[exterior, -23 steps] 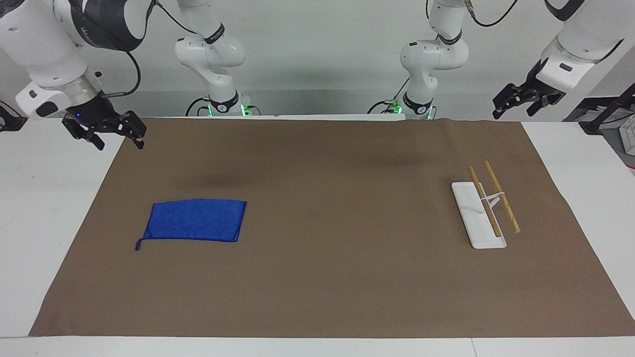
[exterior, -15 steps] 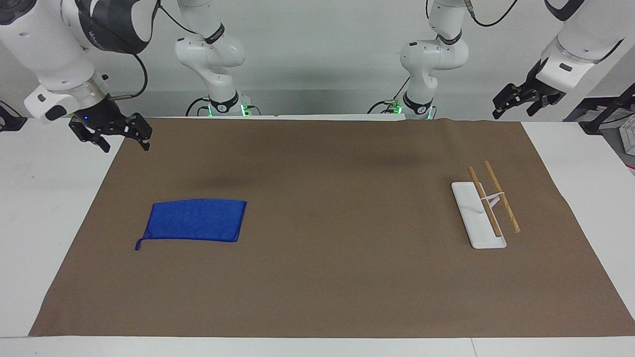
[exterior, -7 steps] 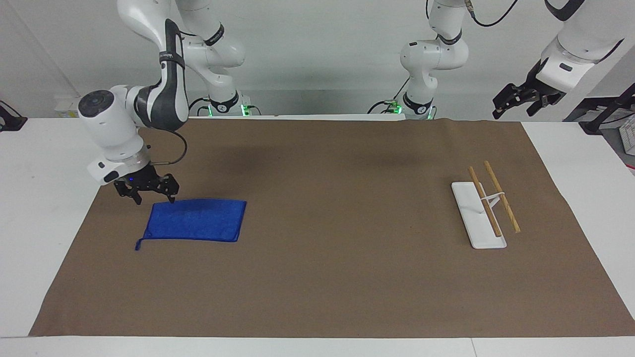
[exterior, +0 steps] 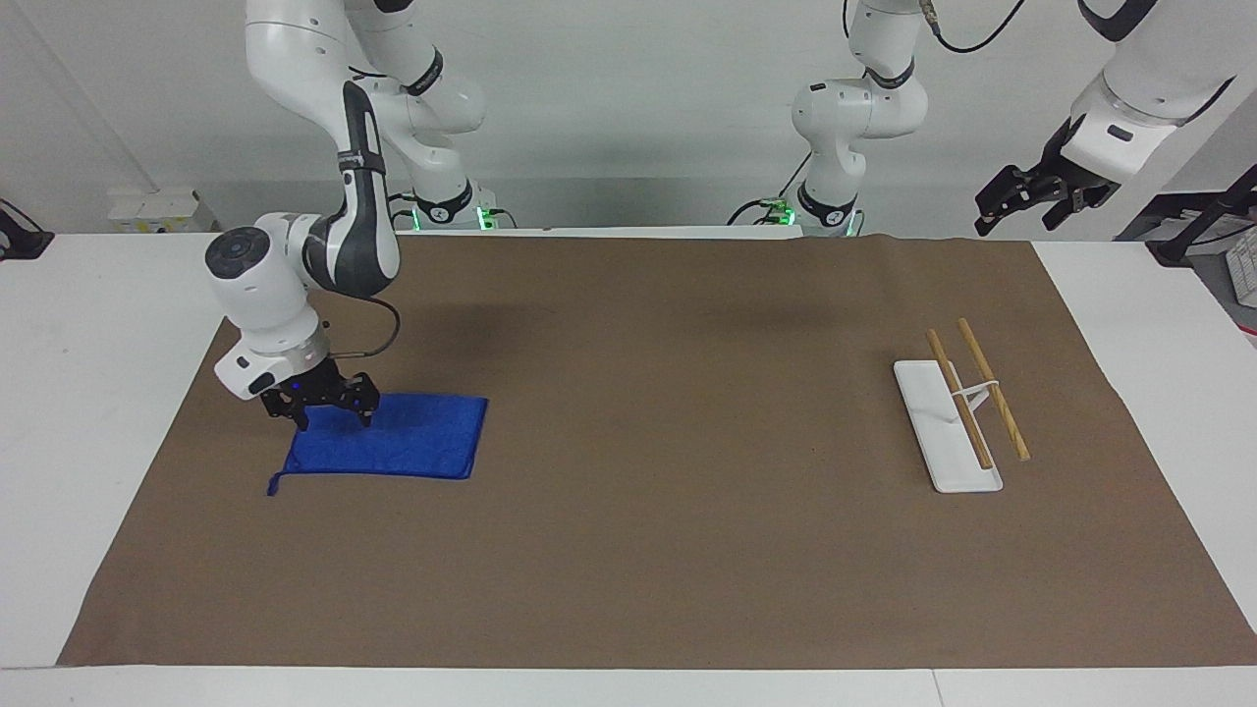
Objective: Right arm passes towel to left arm to hang
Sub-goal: 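Close the right gripper on the blue towel's end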
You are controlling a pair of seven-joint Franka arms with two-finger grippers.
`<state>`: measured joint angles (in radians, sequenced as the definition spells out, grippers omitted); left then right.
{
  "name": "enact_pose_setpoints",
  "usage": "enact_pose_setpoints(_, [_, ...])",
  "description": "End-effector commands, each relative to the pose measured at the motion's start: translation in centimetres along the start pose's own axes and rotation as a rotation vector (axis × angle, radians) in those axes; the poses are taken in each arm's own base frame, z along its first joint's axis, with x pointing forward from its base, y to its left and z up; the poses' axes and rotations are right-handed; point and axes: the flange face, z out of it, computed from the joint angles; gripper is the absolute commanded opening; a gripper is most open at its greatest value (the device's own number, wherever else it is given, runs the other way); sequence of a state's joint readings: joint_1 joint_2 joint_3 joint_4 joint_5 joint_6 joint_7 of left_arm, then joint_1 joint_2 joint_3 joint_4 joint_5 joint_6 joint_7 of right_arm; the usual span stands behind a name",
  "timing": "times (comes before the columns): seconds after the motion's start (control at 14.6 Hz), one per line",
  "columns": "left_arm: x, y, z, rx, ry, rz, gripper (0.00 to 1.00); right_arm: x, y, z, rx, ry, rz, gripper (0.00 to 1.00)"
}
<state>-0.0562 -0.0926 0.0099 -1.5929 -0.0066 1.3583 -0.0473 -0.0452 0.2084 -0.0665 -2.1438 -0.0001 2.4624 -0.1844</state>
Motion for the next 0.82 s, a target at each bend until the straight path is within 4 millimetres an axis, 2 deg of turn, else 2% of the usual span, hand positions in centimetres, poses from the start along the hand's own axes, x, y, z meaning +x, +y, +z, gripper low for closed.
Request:
enact_pose_setpoints(0.0, [-0.7,-0.3,0.0,-0.002,-0.007,0.0,1.0,-0.2,0.2,2.0,0.004,-0.014,-0.038,0.99])
enact_pose_setpoints(0.41, [-0.7,-0.3,0.1,-0.002,-0.008,0.0,1.0,-0.9,0.0,3.2,0.01,-0.04,-0.039,0.96])
enact_pose_setpoints(0.55, [-0.7,-0.3,0.1,-0.002,-0.008,0.0,1.0,-1.1,0.0,3.5,0.01,-0.045,-0.039,0.91])
enact_pose_setpoints(0.69, [-0.7,-0.3,0.1,-0.002,-0.008,0.0,1.0,-1.1,-0.5,3.5,0.014,-0.047,-0.046,0.75])
enact_pose_setpoints(0.75, [-0.7,-0.3,0.1,-0.002,-0.008,0.0,1.0,-1.1,-0.5,3.5,0.014,-0.047,-0.047,0.62])
